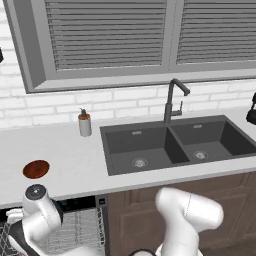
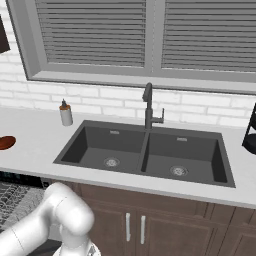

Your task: Pick up the cup and bowl from the counter, place them in the dishwasher, and close the dishwasher door.

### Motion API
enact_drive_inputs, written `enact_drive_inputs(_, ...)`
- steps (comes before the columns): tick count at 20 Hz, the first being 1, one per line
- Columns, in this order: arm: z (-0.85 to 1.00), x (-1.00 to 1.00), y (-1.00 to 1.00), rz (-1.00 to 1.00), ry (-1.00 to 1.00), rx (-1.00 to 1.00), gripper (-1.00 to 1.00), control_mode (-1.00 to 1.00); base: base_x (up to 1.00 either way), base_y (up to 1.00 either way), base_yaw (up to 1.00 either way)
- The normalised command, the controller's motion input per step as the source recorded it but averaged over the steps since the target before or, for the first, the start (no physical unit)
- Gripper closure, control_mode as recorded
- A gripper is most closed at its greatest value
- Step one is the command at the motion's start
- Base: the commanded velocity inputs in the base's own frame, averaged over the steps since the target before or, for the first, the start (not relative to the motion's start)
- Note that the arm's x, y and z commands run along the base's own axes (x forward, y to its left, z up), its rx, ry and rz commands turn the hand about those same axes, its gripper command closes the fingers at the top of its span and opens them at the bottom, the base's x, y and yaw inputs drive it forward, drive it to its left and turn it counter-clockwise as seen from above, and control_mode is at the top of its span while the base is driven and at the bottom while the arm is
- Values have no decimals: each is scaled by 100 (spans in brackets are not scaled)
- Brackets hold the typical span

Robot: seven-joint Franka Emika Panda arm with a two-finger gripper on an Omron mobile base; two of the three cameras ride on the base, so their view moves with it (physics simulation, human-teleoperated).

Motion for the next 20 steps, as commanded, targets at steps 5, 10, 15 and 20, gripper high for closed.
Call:
enact_drive_inputs(5,100,0,-31,-10,-11,19,-100,-100,0,0,0)
enact_drive_inputs(10,100,0,-29,-12,-13,21,-100,-100,0,0,0)
enact_drive_inputs(15,100,10,-21,-15,-5,15,-100,-100,0,0,0)
enact_drive_inputs(20,89,58,-19,-5,8,1,-100,-100,0,0,0)
